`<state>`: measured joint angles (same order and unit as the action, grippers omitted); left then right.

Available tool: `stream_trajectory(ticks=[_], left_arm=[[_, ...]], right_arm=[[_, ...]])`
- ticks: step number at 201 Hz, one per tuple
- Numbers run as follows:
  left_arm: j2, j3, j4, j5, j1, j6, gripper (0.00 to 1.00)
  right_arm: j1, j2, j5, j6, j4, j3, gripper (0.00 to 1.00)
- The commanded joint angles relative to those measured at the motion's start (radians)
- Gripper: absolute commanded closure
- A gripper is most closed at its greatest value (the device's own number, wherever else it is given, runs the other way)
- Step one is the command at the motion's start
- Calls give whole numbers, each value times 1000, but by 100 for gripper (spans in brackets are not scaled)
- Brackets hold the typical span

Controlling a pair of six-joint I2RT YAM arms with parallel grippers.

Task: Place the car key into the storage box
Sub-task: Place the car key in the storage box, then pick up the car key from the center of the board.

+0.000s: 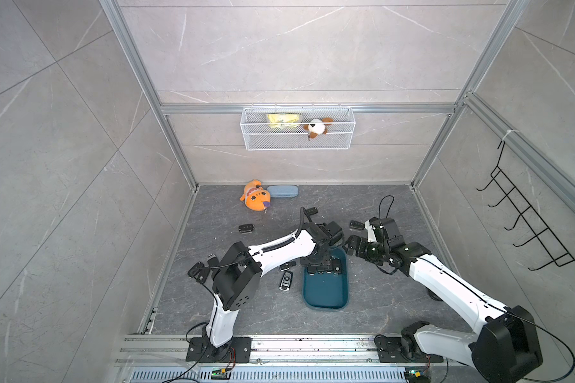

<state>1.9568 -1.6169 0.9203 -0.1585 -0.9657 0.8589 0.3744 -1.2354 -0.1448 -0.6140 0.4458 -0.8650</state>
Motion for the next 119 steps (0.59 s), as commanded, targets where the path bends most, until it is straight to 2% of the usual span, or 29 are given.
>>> stream_trajectory(ticks=[1, 45, 73, 84, 104, 119], left_arm=[[-86, -26, 5, -26, 9, -46, 44], [-178, 15, -66, -12, 64, -121, 33], [-242, 67, -115, -1, 107, -150, 19], [-268, 93, -131, 0, 124, -155, 9], [-313, 133, -159, 9, 156, -166, 1], [-342, 162, -184, 19, 180, -177, 0]], right_arm=[[-12, -54, 62, 18, -7, -65, 1], [-30, -221, 151, 26, 1, -209, 1], [-49, -352, 194, 33, 21, -311, 1], [-57, -402, 197, 36, 31, -353, 1], [-73, -487, 210, 61, 35, -420, 1], [-93, -554, 203, 85, 47, -483, 1]])
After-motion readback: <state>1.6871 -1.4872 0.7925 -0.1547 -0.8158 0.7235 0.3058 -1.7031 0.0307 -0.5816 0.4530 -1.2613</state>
